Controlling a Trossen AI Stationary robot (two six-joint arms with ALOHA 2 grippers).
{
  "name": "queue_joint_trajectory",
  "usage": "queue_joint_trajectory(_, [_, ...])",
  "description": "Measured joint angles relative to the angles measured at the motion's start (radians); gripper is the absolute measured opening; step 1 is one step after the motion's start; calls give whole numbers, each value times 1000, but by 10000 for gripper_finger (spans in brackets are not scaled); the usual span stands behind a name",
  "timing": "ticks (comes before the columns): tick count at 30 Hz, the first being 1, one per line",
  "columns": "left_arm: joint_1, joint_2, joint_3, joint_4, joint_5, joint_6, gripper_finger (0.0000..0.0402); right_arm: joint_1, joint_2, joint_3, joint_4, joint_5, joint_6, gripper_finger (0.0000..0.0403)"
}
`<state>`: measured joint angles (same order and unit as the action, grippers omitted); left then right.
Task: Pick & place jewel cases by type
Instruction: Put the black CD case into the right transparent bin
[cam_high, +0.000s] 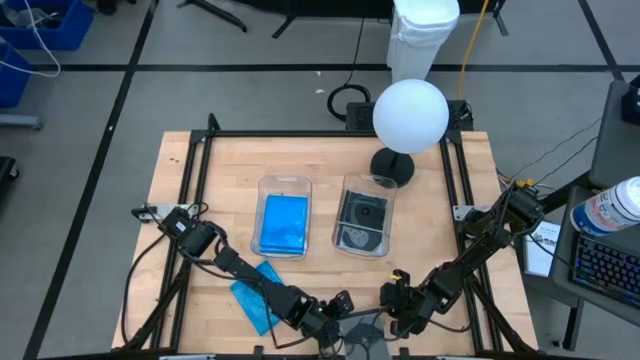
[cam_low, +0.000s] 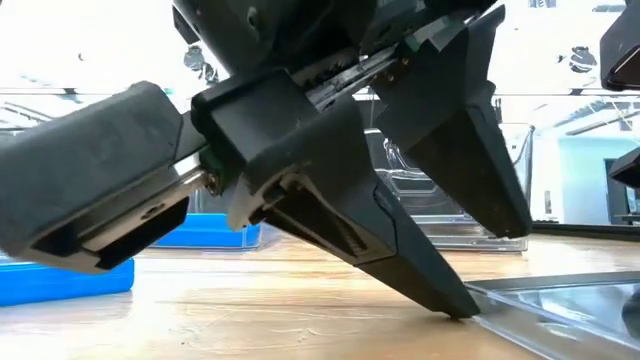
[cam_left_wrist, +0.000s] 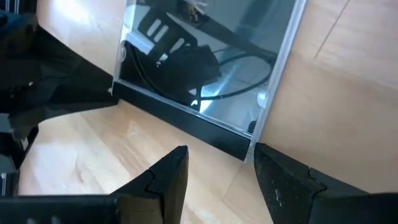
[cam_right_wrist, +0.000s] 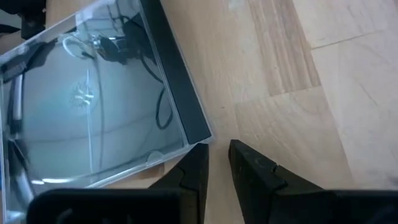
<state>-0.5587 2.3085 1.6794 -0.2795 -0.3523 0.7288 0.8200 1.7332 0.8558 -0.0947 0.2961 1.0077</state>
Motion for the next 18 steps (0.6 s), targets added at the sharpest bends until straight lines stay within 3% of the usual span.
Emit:
queue_joint_trajectory(9, [3,0,1,-26,-6,-2,186,7,0,0,-4,-40,2,64])
queue_joint_trajectory(18, [-7,0,2,-19,64,53,186,6,1,-1,-41,-56,-2,64])
